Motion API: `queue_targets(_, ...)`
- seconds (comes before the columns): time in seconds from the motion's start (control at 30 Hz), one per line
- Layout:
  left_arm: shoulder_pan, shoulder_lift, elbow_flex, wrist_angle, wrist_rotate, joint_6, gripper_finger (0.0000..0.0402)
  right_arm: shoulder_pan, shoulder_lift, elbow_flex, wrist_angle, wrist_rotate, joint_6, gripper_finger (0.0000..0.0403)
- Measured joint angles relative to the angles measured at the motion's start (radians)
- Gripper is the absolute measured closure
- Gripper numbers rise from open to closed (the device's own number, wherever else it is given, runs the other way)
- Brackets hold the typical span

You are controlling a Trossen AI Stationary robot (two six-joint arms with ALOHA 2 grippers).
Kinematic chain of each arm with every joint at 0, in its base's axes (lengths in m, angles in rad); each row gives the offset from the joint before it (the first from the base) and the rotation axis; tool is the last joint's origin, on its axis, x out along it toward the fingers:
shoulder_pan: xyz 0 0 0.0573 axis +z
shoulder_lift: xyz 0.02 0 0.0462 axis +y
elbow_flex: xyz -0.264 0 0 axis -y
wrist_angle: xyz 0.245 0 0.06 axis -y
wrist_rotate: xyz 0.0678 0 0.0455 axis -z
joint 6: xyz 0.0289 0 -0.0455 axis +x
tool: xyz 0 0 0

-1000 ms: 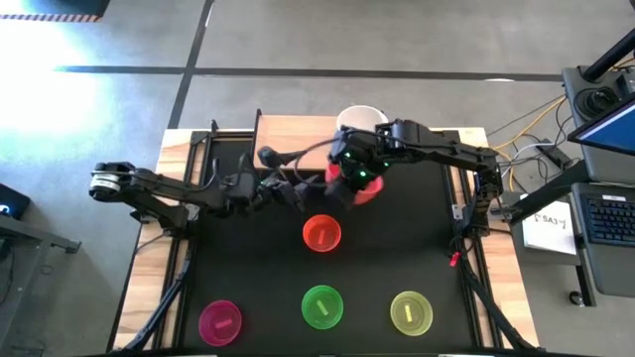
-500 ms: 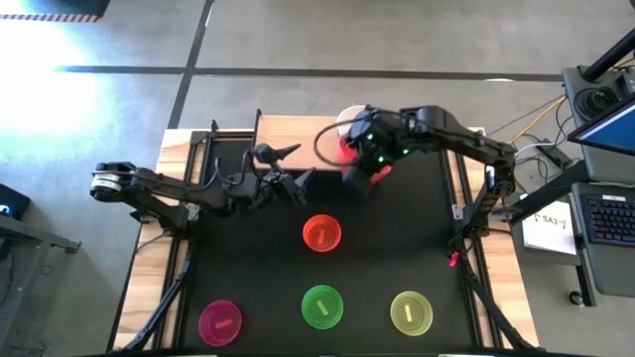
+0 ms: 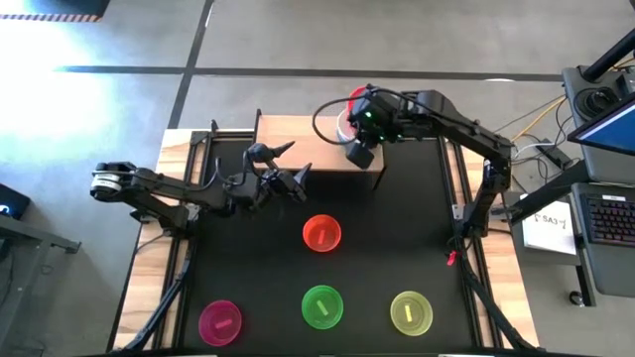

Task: Place and stack bowls onto a shelf
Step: Stack the orange bowl on top of the white bowl on the shelf

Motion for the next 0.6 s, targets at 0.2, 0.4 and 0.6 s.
queue_targets(0.2, 0.000, 0.000, -0.001, -0.004, 0.000, -0.045, 0.0054, -0.042, 0.057, -0.008, -0.019, 0.005, -0.064, 0.0394)
queue_targets(0.4, 0.000, 0.001, -0.001, -0.004, -0.010, -0.046, 0.0054, -0.055, 0.104, -0.011, -0.020, 0.005, -0.104, 0.0394)
queue_targets(0.6, 0.000, 0.001, -0.001, -0.004, -0.123, -0.046, 0.0054, -0.053, 0.105, -0.011, -0.045, -0.005, -0.117, 0.0389)
